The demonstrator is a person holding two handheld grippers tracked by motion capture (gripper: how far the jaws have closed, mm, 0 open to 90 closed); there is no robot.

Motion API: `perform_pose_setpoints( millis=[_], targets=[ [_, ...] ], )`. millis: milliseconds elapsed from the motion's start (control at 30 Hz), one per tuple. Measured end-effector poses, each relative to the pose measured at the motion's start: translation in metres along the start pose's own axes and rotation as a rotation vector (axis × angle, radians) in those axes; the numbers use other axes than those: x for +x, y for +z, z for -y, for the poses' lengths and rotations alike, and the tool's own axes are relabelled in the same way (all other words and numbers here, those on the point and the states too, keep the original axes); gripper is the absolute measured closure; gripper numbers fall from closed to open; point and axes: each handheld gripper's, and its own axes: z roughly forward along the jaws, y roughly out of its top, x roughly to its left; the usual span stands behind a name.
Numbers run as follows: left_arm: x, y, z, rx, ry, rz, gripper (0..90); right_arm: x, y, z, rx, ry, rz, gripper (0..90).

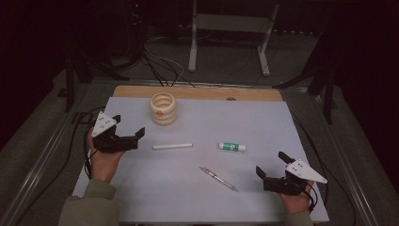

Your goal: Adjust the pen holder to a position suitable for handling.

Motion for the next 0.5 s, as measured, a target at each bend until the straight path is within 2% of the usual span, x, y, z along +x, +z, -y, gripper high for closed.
perform_pose_setpoints(
  millis=[500],
  targets=[
    [0.004,0.028,-0.021,0.006,0.008,-0.009,0.4,-0.001,0.0,0.0,-0.006,0.004,0.001,0.2]
  ],
)
